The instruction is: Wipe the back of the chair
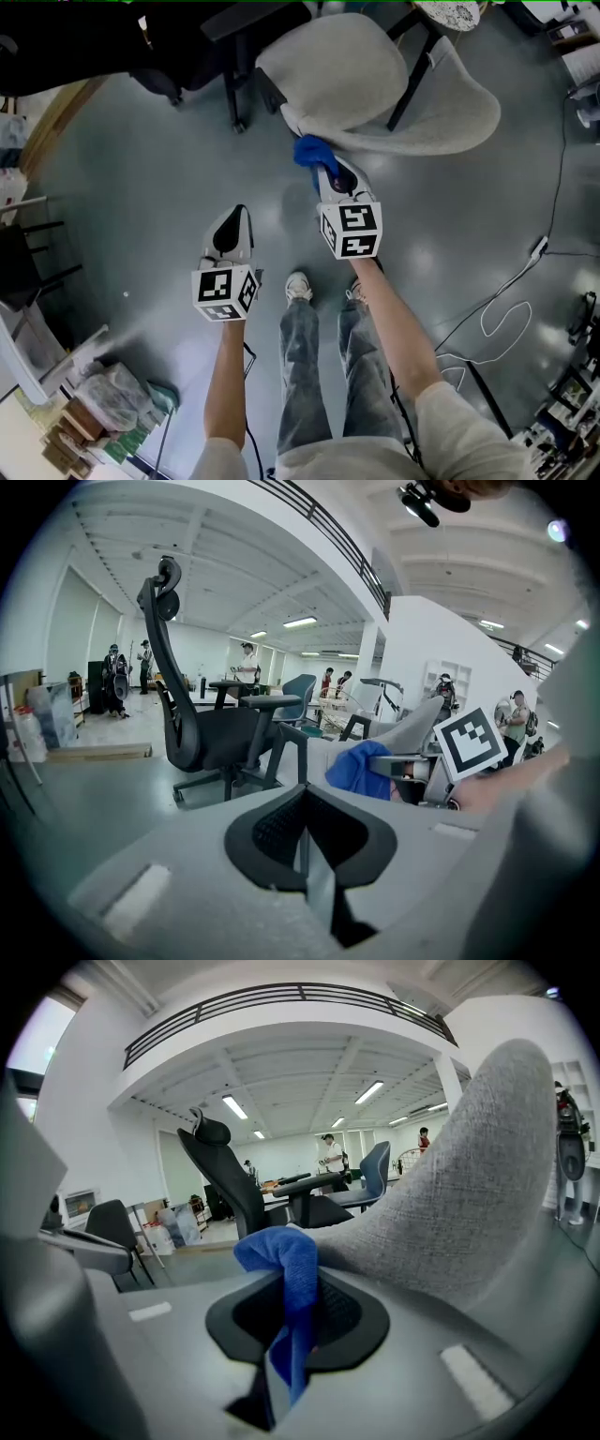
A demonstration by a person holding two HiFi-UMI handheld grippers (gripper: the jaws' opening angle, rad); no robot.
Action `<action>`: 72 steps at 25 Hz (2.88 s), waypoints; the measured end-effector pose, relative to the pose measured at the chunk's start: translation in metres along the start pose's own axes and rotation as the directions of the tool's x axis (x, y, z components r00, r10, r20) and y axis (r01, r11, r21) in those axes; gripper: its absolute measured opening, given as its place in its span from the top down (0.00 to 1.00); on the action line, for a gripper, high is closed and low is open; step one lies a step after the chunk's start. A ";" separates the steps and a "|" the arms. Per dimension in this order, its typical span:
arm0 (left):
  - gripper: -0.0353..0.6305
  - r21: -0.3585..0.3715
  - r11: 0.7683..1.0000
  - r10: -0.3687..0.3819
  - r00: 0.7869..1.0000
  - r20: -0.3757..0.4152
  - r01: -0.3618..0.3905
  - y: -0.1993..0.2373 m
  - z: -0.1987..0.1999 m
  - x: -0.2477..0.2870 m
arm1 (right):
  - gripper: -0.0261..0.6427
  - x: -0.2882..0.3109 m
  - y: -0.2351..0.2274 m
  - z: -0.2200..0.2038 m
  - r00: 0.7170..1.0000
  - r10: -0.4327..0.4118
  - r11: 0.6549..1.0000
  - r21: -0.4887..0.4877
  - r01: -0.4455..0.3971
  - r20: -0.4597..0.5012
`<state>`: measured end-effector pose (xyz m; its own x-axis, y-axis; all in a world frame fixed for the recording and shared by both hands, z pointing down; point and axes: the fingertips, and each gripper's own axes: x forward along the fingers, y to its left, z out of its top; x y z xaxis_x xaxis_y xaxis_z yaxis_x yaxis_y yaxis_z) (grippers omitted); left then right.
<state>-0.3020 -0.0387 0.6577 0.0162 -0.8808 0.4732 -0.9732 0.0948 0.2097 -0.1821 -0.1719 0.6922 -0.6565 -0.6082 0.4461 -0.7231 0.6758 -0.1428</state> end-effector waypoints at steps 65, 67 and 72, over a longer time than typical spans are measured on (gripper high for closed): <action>0.94 0.059 0.996 -0.059 0.997 -0.049 0.062 -0.045 -0.023 0.063 | 0.89 -0.041 -0.014 -0.040 0.999 0.028 1.000 -0.003 -0.029 -0.044; 0.94 0.052 0.997 -0.052 0.997 -0.048 0.055 -0.041 -0.024 0.059 | 0.89 -0.031 -0.009 -0.038 0.998 0.038 0.999 -0.016 -0.039 -0.048; 0.94 0.047 0.997 -0.055 0.997 -0.046 0.057 -0.042 -0.030 0.057 | 0.89 -0.016 -0.019 -0.039 0.998 0.032 0.999 -0.029 -0.034 -0.056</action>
<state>-0.2531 -0.0787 0.7016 0.0799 -0.8624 0.4998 -0.9804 0.0226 0.1957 -0.1497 -0.1592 0.7221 -0.6663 -0.5617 0.4905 -0.6939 0.7078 -0.1320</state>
